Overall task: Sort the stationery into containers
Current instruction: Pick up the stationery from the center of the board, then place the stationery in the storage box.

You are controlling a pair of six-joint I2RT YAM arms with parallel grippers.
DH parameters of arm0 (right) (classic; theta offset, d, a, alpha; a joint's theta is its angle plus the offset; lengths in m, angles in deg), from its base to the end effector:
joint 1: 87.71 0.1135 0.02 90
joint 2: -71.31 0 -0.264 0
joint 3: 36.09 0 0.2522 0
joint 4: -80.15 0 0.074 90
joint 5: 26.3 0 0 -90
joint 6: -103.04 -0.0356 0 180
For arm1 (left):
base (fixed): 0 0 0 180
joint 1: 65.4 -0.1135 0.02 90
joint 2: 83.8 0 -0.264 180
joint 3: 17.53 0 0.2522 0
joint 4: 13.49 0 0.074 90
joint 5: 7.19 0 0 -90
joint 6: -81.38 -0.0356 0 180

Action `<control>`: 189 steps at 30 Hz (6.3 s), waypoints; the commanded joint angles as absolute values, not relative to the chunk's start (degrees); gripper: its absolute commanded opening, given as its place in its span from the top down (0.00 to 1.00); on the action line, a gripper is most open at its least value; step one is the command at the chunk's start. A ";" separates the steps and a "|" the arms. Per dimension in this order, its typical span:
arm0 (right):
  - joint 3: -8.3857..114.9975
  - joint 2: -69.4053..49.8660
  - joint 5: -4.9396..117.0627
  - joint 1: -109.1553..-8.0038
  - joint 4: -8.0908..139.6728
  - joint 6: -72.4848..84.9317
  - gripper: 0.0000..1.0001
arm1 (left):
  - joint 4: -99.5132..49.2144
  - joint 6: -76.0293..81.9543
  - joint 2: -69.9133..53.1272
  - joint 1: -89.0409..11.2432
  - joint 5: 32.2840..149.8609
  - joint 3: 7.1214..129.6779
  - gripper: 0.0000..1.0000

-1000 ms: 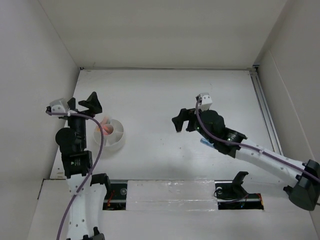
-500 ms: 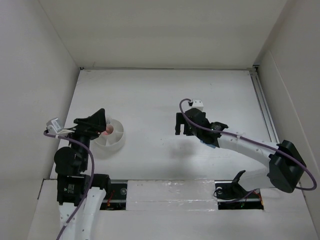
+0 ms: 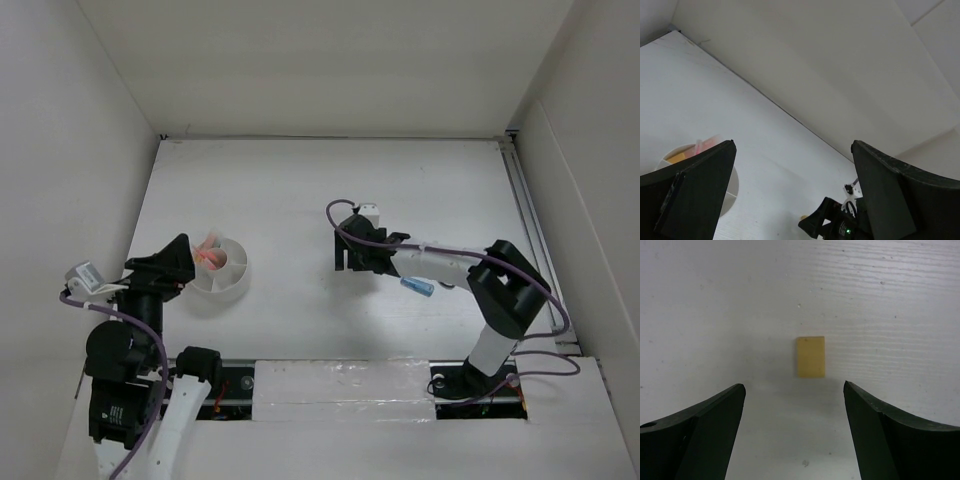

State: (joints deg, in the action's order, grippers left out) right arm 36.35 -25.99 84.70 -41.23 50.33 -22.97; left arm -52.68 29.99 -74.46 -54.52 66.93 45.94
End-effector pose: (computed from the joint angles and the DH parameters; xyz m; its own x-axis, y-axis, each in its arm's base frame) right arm 0.2464 0.2409 0.1818 -0.7686 -0.0123 -0.6396 -0.1019 0.9894 0.1034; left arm 0.0135 0.0073 0.3886 0.2466 -0.6586 -0.7110 0.0970 0.7467 -0.6580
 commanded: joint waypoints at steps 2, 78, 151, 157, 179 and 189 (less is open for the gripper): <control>41.39 -28.62 84.71 -42.70 51.62 -21.69 0.15 | -51.61 25.75 -75.18 -54.15 70.31 46.77 0.00; 47.54 -11.75 75.57 -20.73 70.34 -8.06 1.00 | -41.23 19.77 -49.62 -54.15 112.52 39.30 0.00; 47.46 -18.52 94.46 -15.02 88.09 -3.05 1.00 | -42.37 19.86 -47.32 -54.15 121.22 42.02 0.80; 47.46 -18.51 96.13 -15.02 88.10 -3.05 1.00 | -42.37 19.86 -47.32 -54.15 121.75 42.02 0.97; 45.17 -16.93 97.37 -15.02 88.62 -3.05 0.29 | -48.26 16.87 -46.89 -54.15 103.11 47.91 1.00; 41.05 -14.04 97.36 -15.02 88.62 -2.43 0.09 | -50.28 17.92 -47.94 -54.15 89.33 47.91 1.00</control>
